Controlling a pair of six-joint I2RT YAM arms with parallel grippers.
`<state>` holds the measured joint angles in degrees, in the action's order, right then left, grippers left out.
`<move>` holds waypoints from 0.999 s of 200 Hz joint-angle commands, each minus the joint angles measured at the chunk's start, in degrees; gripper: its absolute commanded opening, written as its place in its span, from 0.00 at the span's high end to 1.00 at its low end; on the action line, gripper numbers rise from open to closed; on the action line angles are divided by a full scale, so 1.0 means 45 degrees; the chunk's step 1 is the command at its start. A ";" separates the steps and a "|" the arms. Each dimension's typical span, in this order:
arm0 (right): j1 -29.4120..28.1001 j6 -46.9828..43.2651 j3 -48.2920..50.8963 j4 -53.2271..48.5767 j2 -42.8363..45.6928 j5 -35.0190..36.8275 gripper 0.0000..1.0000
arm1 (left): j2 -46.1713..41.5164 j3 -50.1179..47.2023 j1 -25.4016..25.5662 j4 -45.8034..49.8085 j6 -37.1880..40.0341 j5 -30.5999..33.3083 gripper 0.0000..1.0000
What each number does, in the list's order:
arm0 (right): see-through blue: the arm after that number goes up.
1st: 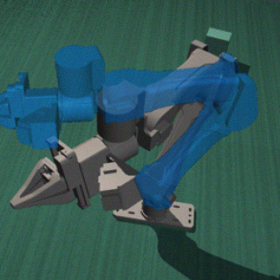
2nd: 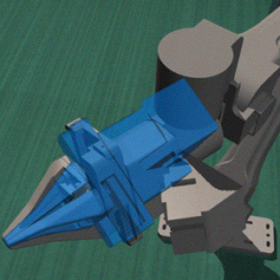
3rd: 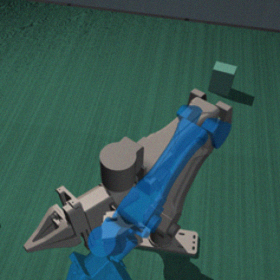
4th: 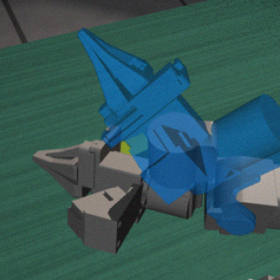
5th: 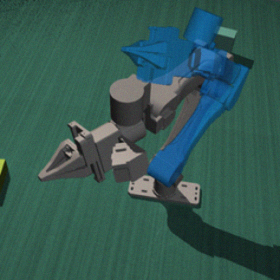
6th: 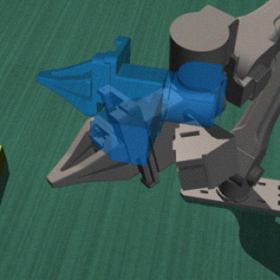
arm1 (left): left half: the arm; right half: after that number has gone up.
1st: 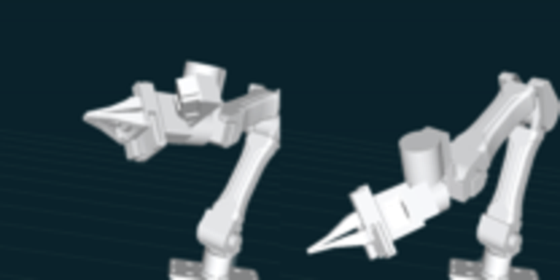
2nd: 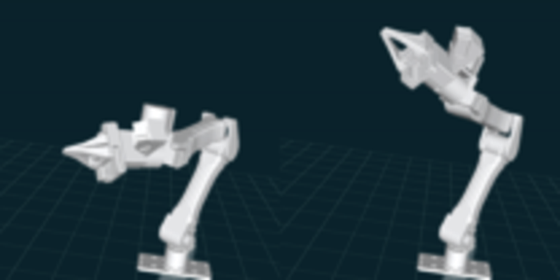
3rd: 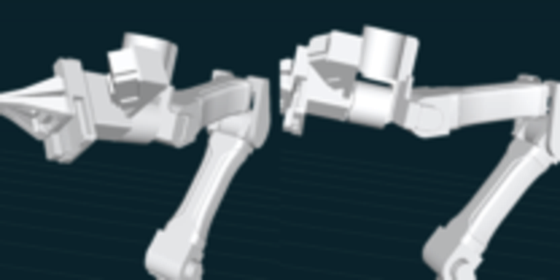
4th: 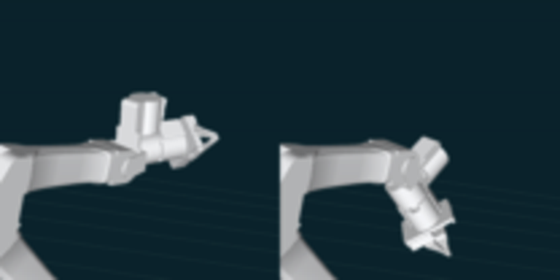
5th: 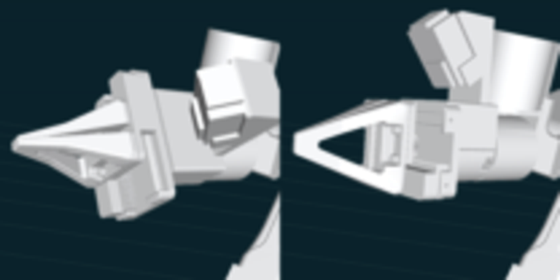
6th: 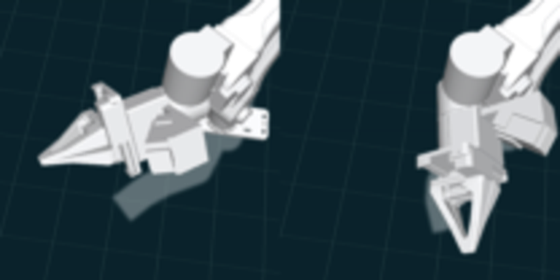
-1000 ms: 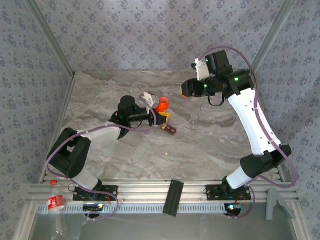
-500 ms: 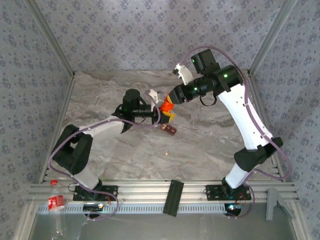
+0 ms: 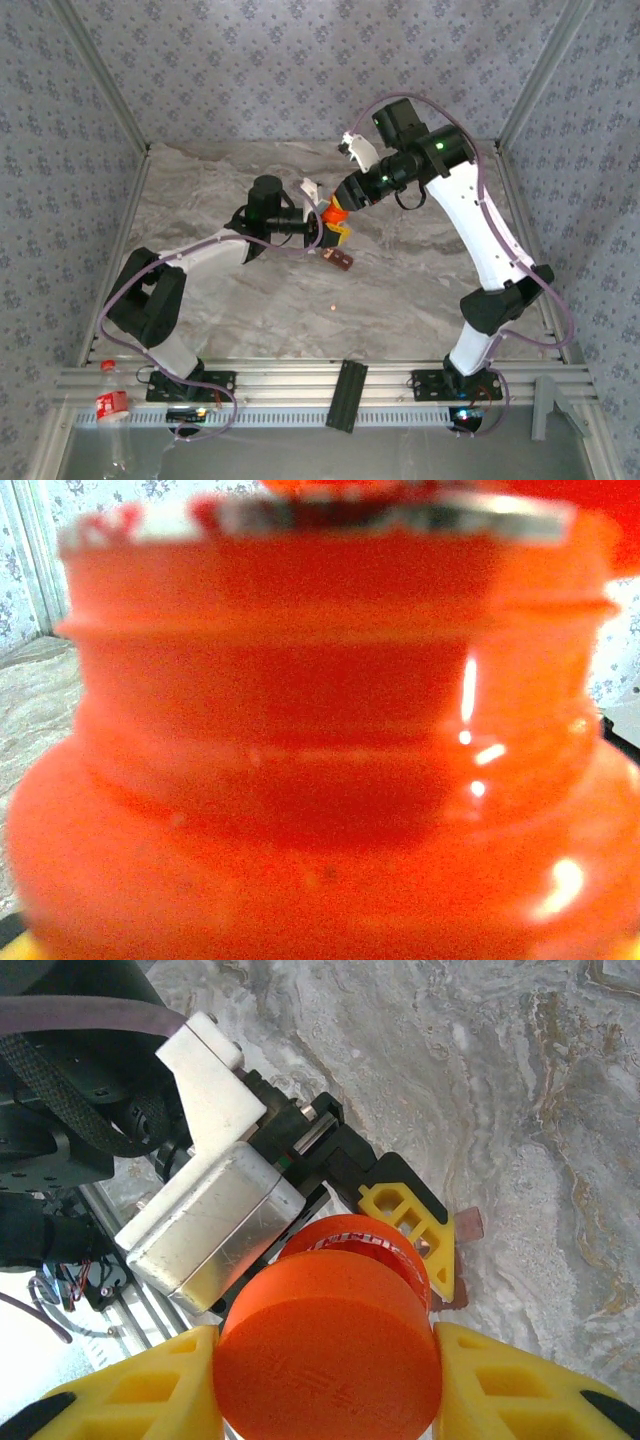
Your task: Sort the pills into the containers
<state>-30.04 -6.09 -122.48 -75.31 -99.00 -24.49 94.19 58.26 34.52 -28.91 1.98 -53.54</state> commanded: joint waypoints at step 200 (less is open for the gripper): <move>0.3198 0.3941 0.8934 0.4644 -0.0676 0.6071 0.68 | -0.1725 -0.0291 0.0024 0.0134 0.0513 0.1184 1.00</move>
<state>-15.14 7.99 -86.59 -59.48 -100.07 -5.85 88.38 57.28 34.50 -25.69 4.62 -48.73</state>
